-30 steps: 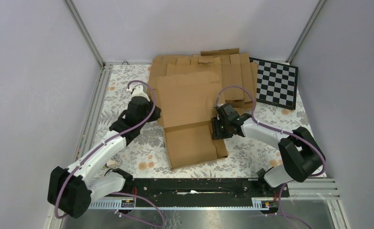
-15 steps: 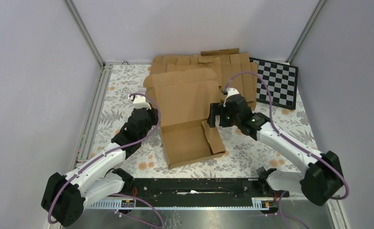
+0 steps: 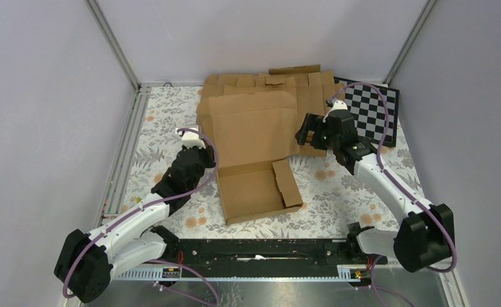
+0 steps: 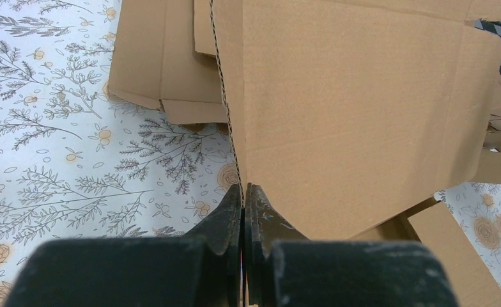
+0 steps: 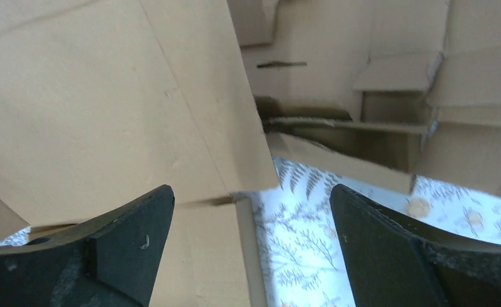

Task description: Fold the paper box

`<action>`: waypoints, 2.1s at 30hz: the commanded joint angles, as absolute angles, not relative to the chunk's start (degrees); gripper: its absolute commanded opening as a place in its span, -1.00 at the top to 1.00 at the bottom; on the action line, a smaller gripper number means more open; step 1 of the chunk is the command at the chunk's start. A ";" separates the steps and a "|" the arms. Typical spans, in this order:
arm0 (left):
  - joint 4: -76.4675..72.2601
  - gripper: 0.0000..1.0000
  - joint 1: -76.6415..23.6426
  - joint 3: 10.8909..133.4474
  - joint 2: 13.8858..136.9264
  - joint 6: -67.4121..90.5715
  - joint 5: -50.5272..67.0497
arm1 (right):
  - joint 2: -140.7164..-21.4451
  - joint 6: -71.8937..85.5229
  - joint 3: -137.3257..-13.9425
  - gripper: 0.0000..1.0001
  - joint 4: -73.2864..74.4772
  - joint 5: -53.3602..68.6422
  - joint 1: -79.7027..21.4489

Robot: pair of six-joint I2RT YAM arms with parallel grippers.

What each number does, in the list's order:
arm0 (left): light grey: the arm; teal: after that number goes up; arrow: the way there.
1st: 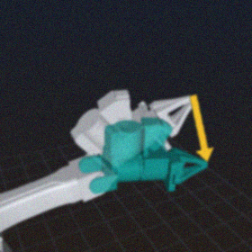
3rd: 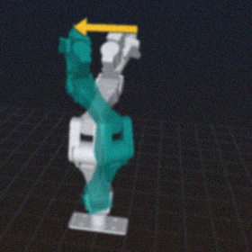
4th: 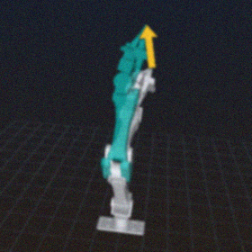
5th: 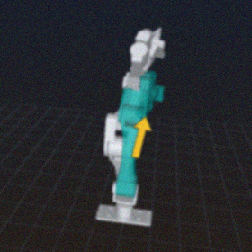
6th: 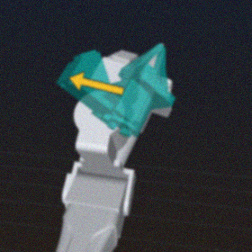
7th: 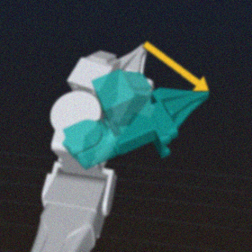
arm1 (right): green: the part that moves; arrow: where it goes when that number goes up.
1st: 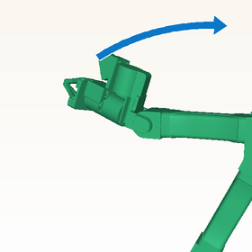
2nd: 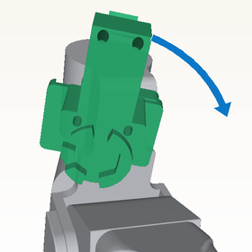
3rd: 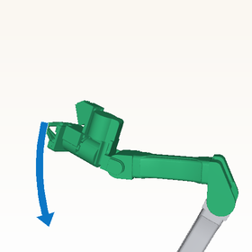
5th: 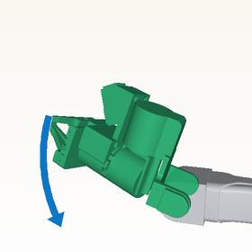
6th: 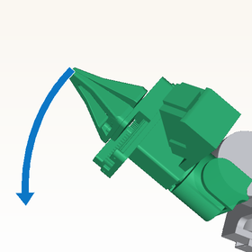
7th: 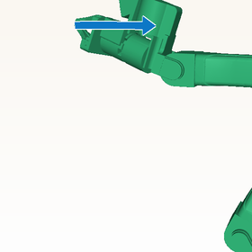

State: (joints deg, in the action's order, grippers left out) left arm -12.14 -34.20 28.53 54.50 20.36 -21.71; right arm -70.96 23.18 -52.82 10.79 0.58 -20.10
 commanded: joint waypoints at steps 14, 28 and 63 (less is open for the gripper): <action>-17.62 1.00 -35.51 26.50 51.26 18.37 -24.34 | -92.01 17.49 -67.73 -0.86 -6.77 15.10 -17.64; -17.43 1.00 -35.60 27.21 53.23 18.96 -23.62 | -93.16 20.70 -69.91 0.94 -7.70 26.44 -16.52; 1.89 0.45 -22.85 47.36 67.12 29.20 -14.52 | -82.88 13.39 -59.58 1.00 -14.50 13.89 -21.70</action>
State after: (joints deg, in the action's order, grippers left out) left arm -0.34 -23.73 43.86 65.45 28.32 -18.52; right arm -84.25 14.06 -59.02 -11.07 14.17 -21.10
